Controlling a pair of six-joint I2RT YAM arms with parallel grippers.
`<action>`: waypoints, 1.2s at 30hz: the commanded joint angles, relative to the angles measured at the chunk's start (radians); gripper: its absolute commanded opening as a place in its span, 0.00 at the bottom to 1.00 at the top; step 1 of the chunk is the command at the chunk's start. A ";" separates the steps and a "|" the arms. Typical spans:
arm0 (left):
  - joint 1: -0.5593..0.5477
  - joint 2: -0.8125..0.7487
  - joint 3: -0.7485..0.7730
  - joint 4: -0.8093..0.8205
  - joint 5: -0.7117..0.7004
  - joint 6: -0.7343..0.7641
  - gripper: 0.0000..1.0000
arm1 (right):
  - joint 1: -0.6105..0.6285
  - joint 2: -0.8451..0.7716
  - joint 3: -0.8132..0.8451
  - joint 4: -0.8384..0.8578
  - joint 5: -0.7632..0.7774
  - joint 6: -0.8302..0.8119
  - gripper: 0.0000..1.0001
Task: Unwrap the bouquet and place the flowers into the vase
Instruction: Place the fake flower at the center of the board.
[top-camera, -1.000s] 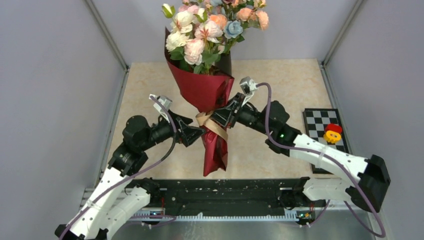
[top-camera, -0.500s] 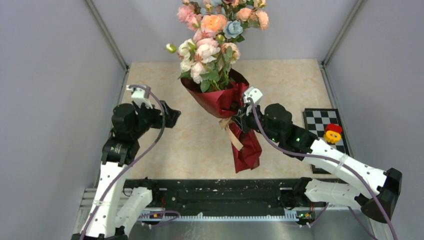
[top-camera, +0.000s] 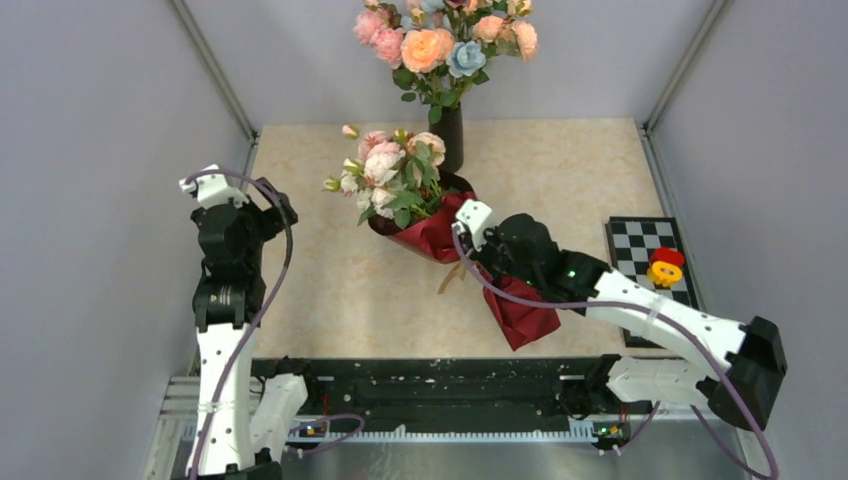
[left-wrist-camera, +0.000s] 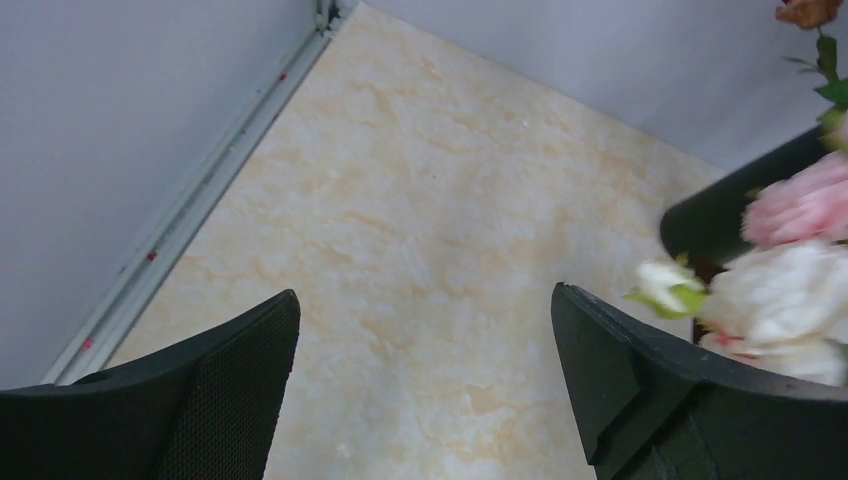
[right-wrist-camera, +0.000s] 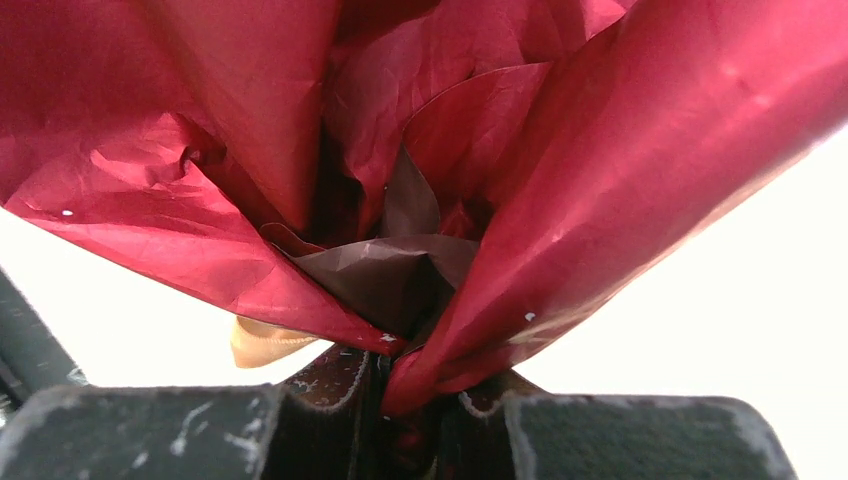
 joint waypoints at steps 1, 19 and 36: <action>0.004 -0.002 -0.059 0.112 -0.118 0.028 0.99 | 0.011 0.125 0.025 0.160 0.073 -0.095 0.00; 0.009 -0.082 -0.117 0.140 -0.057 0.068 0.99 | -0.058 0.619 0.192 0.392 -0.038 -0.232 0.00; 0.009 -0.065 -0.124 0.150 0.045 0.093 0.99 | -0.144 0.800 0.354 0.303 -0.107 -0.219 0.29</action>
